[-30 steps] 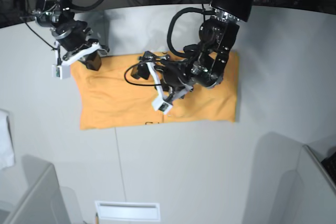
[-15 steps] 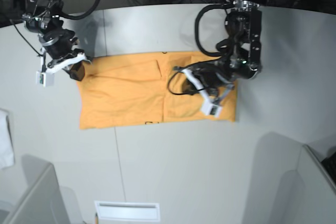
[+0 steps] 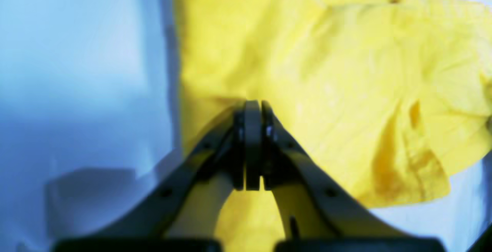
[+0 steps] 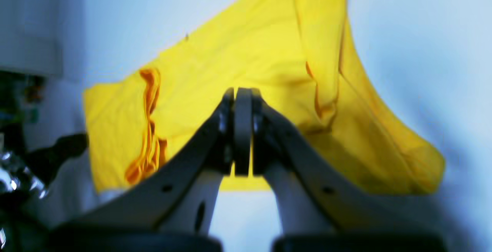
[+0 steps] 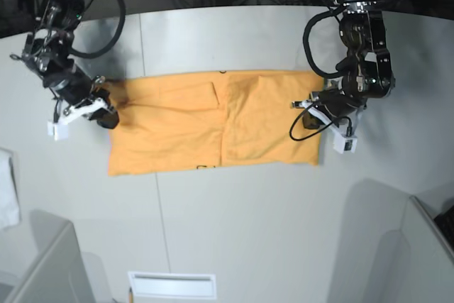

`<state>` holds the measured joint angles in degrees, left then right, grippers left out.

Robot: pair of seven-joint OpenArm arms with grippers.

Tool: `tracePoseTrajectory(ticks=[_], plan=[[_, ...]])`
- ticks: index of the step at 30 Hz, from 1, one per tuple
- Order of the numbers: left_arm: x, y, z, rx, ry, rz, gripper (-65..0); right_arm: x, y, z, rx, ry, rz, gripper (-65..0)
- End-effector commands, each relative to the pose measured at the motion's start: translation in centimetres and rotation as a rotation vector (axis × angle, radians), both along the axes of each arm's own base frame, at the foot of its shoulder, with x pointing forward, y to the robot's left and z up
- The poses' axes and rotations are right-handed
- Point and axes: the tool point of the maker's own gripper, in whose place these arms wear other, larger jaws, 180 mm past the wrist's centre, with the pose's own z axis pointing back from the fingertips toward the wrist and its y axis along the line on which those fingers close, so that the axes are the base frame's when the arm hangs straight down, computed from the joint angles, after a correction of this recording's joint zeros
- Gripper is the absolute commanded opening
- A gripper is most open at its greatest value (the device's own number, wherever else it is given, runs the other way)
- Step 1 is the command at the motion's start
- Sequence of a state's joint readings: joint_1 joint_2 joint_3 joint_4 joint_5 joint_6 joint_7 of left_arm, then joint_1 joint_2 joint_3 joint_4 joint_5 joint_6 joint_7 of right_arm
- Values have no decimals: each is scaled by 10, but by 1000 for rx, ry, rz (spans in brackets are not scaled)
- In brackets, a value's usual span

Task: Fold the T-shirt properly
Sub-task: 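Grasp the other strip end with the right gripper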

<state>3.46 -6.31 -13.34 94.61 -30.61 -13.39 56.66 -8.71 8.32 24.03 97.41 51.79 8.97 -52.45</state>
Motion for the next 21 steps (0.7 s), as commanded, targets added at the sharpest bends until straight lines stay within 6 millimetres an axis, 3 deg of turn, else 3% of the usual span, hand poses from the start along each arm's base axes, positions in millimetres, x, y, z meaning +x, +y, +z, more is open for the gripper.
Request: tracePoseTrajectory(ticks=[1,2,5,6,10,15,21], plan=[[3,5,2,-3,-25,13,-650,9,-8,10,35,-34,-20,-650],[1,11,-2,6,-26,22,-650,12,-11,7,79,-16,-27,-585],[-11,13,-19,25,-1,8,-650,16,-29,4,125,35,-31,-300],[-13,13,-21,30,-2,1,-650,20,-34,6,119,41,-27,-261],[-9,19,-9,35,-41,14,-650,35,-64,11,76,76,-16,-275],[-10,62,27,83,-137,125,-650,42,-93,-8,87,169,-42,-278],[-37,124,44,170,-183,213,-650,53,-75,-31,29,208,69,-275]])
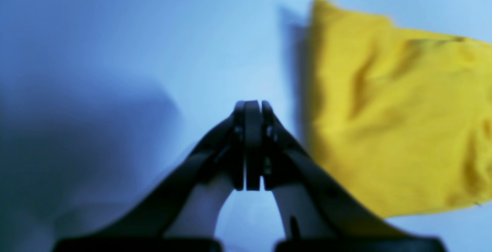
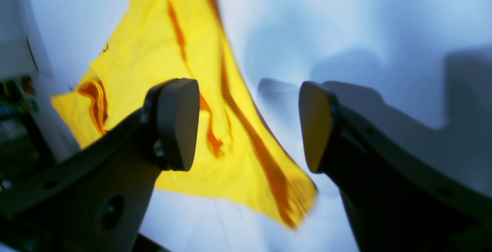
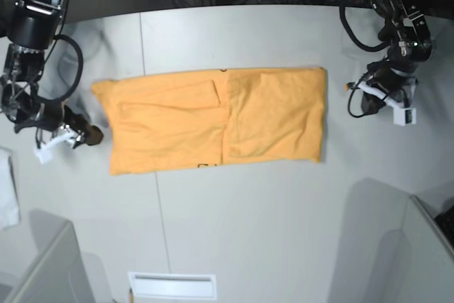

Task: Fold the T-shirt properly
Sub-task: 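Grasp the other strip end with the right gripper, then lift the held end with the right gripper and fold it onto the stack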

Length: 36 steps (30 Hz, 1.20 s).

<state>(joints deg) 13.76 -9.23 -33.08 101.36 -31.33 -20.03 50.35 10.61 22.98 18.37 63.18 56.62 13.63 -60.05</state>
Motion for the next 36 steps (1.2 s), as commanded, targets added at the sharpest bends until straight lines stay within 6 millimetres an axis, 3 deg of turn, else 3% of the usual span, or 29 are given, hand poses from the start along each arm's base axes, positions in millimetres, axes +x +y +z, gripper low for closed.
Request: tracePoseTrajectory(ticks=[1,6,11,17,22,29,32,35,36], plan=[[1,15,14,38,-45,10,-650,10,-10,9,-36,-38,6,-275],[-39,72,22,127,-17,109,-650,-1,-7,-18,-125,21,115,-275],[-56,98,32,192,-9,121,-650,-14,18,-28,-134,39,272,-276],[-66,108,19,174,33,147,-650,-27,61,-41,-62,70,330,-279],[-66,106,18,168,33,146,-650,-27,82,-44,-24,66,344,-279],[-66,106,18,168,33,146,-650,-31,83,-52,-8,92,329,-287],[-65,107,18,170,33,146,-650,-29,79,-58,4,107,301,-408],[-66,106,18,169,35,144,-650,-24,76,-60,7,91,270,-647],[-66,106,18,169,35,144,-650,-23,75,-60,4,82,263,-650]])
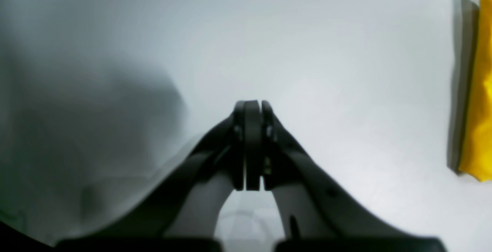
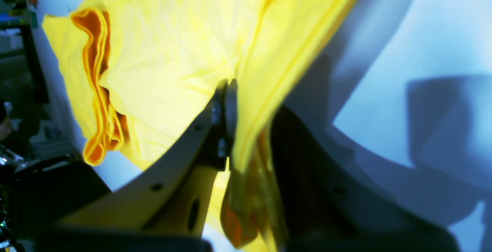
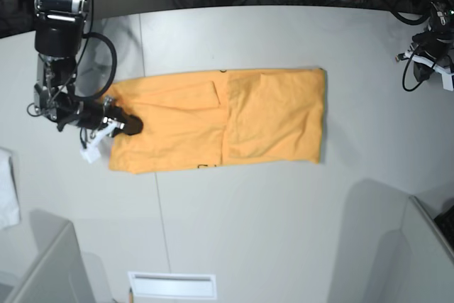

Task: Fold the T-shirt properly
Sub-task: 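Lift the held end with the right gripper and fold it onto the stack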

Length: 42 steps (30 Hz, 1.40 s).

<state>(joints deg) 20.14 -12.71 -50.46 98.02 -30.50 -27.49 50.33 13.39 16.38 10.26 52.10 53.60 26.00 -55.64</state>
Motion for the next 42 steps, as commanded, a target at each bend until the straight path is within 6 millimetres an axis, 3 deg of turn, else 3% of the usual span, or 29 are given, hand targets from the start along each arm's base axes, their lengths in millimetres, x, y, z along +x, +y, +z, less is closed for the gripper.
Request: tracePoseTrajectory(ticks=[1,6,9,16,22,28,32,36,42], plan=[[9,0,12,21,-41,-26,-650,-11,-11,-13,-83,61,23,-650],[19,-34,-18,82,91,-174,-650,2,-18,-5,-100,17,2,-650],[37,-50,-24,137,120,-243,-650,7,-32,2,-154,-9,8,-650],[81,-126,-53,142,167,-470,-650,18,-44,27,-346,-100,95,-650],[107,-189,-58,138,147,-603,-650,32,-49,57,-402,-152,10,-650],[121,-236,-77,145,190,-712,-650,38,-25,97,-419,-254,64,-650],[128,-261,-76,115,174,-740,-650,39,-9,116,-421,-304,97,-650],[136,-271,-69,101,145,-739,-650,38,15,129,-388,-341,119,-650],[133,-269,-70,105,150,-739,-650,28,59,139,-293,-361,114,-650]])
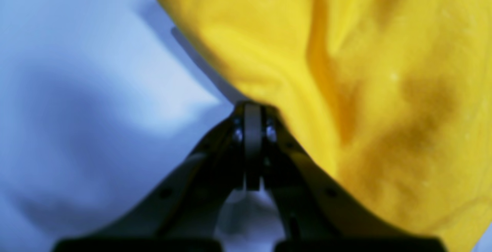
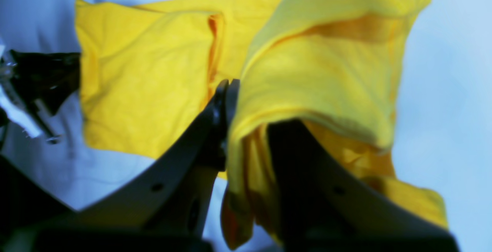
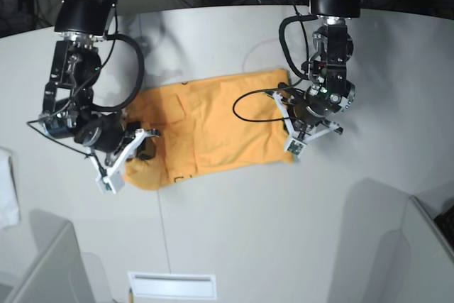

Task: Fold the T-shirt properly
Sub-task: 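Lift the held end with the right gripper and fold it onto the stack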

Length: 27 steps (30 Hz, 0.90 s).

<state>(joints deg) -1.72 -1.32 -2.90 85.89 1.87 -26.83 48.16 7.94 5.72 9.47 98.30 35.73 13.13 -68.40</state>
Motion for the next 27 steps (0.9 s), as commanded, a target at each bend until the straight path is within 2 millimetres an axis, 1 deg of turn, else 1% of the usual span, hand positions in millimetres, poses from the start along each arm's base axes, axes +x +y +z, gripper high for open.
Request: tracePoseTrajectory(ticks=[1,2,4,5,6,8,10,12,14,19,22,23,27], plan=[[-1,-5,2,-8,3,-18,-650,11,6,19,34,-57,-19,-650],[-1,-3,2,-9,4,-14,-650,9,10,18,53,-45,-35,-650],[-7,3,-3,0,20,-9,-650,4,29,17,75,-34,-15,-650],[-8,11,-2,19,17,-11,-650,3,39,18,79,-39,7,-650],[-7,13,1,29,6,-20,-650,1,49,17,81,-43,33,-650],[-14,18,2,36,4,-15,-650,-5,65,15,86,-53,71,-650],[-17,25,7,58,-11,-18,-650,-6,78,15,95,-69,94,-650],[-18,28,10,66,-19,-24,-650,-7,85,14,112,-55,72,-650],[-24,30,7,77,-7,-25,-650,-10,94,12,124,-46,61,-650],[-29,35,3,89,6,-27,-650,-16,117,25,134,-86,117,-650],[-33,34,2,88,9,-29,-650,-16,123,27,145,-79,99,-650],[-32,34,5,88,0,-30,-650,-16,125,27,151,-77,88,-650],[-40,42,3,108,10,-30,-650,-22,139,28,156,-67,105,-650]])
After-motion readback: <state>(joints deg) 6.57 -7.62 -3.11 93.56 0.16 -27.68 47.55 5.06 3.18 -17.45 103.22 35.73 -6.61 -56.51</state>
